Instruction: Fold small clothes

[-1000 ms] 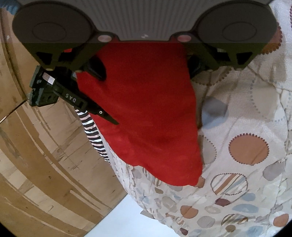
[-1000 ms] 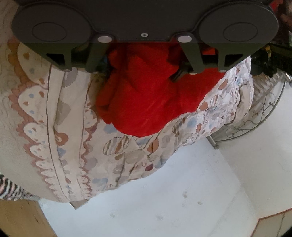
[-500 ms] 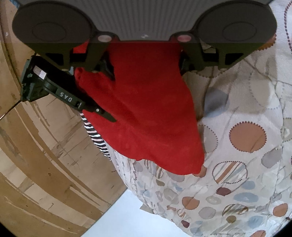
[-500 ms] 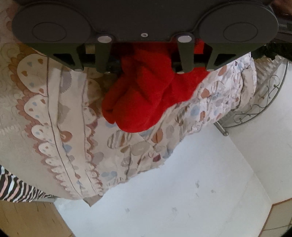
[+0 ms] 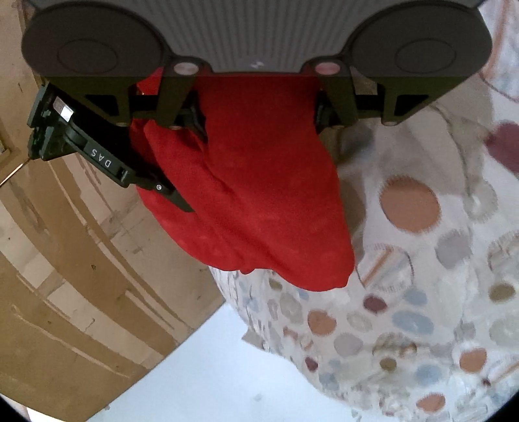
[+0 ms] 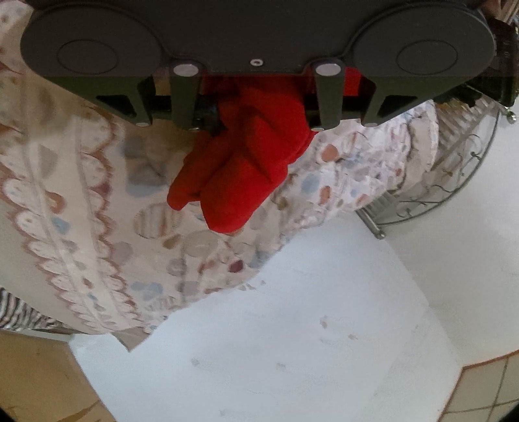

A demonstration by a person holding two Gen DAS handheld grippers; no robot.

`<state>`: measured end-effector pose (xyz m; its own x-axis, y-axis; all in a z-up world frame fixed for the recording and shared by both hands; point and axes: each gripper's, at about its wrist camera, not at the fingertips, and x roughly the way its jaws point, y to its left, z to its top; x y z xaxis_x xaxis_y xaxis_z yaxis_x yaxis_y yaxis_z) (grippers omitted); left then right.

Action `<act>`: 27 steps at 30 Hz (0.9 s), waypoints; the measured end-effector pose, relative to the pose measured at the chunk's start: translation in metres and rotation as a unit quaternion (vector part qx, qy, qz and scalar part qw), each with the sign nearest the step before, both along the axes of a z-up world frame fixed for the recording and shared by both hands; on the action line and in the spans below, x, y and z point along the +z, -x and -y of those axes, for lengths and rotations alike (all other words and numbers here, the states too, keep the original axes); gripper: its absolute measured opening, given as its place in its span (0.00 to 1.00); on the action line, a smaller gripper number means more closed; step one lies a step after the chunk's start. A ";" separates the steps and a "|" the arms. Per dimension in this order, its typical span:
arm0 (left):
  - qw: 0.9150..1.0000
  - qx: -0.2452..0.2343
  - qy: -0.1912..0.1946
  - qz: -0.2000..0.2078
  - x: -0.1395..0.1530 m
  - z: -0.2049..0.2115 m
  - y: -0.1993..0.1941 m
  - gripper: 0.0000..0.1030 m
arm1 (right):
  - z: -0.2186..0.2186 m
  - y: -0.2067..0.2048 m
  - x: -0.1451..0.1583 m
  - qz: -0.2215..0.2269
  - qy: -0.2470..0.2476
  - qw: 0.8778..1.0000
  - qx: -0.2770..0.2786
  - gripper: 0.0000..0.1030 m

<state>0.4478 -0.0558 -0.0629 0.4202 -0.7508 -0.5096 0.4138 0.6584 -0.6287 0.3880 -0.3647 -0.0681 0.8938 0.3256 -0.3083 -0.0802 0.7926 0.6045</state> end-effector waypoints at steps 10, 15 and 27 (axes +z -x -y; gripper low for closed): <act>0.993 0.055 -0.082 0.072 0.045 -0.069 -0.028 0.61 | -0.070 -0.078 0.014 0.039 -0.037 0.997 0.052 0.39; 0.985 0.073 -0.130 0.086 0.049 -0.093 -0.042 0.61 | -0.105 -0.114 0.000 0.023 -0.065 0.995 0.072 0.39; 0.987 0.111 -0.108 0.041 -0.017 -0.130 -0.054 0.67 | -0.132 -0.160 -0.055 -0.066 -0.049 0.994 0.076 0.41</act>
<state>0.5021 0.0741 -0.0803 0.6088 -0.5136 -0.6047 0.2881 0.8533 -0.4346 0.5480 -0.2328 -0.1235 0.7854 0.4882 -0.3806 -0.1090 0.7143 0.6913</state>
